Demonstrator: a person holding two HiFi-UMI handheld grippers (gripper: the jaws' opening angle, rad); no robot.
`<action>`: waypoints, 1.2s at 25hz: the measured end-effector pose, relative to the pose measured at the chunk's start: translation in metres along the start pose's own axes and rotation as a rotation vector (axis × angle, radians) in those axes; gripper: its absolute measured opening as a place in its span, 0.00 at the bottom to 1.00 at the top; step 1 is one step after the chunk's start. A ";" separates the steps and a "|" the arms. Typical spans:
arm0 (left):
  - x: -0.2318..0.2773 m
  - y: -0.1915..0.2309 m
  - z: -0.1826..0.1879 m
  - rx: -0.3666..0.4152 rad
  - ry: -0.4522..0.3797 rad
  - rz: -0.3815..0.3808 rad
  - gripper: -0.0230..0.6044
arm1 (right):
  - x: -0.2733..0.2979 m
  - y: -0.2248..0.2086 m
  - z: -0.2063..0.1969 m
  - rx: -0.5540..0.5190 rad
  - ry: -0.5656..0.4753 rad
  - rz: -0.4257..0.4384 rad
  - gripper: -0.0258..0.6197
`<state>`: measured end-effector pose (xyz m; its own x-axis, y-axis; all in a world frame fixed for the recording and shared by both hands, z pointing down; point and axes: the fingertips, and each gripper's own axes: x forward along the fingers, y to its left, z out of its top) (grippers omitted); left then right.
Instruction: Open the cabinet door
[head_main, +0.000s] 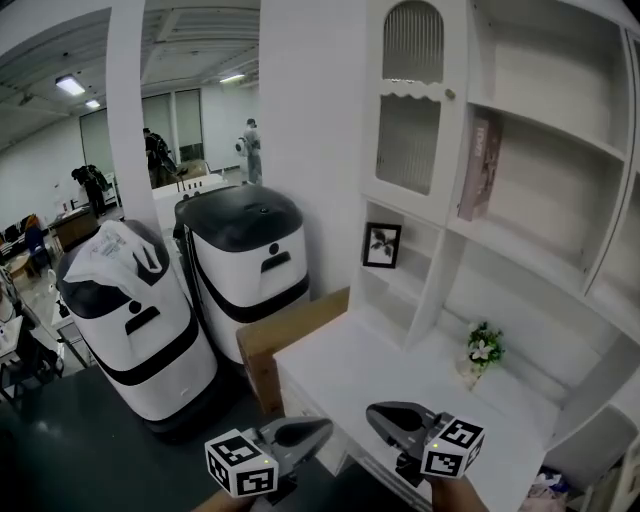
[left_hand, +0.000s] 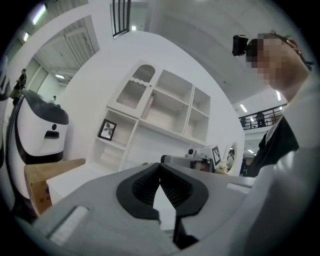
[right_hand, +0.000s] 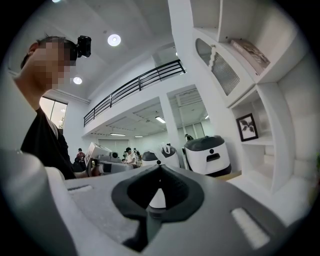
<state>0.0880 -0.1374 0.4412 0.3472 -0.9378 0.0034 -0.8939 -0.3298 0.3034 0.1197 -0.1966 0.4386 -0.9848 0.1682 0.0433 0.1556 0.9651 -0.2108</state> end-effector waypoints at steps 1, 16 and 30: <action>0.010 0.006 0.007 0.021 0.000 -0.012 0.04 | 0.003 -0.013 0.007 -0.009 -0.006 -0.006 0.04; 0.097 0.072 0.080 0.158 -0.019 -0.094 0.04 | 0.014 -0.109 0.094 -0.117 -0.122 -0.110 0.04; 0.185 0.105 0.225 0.388 -0.131 -0.298 0.05 | -0.002 -0.156 0.186 -0.244 -0.200 -0.385 0.04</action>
<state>-0.0050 -0.3699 0.2595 0.5869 -0.7943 -0.1568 -0.8096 -0.5777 -0.1038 0.0826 -0.3848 0.2894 -0.9661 -0.2285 -0.1204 -0.2324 0.9724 0.0195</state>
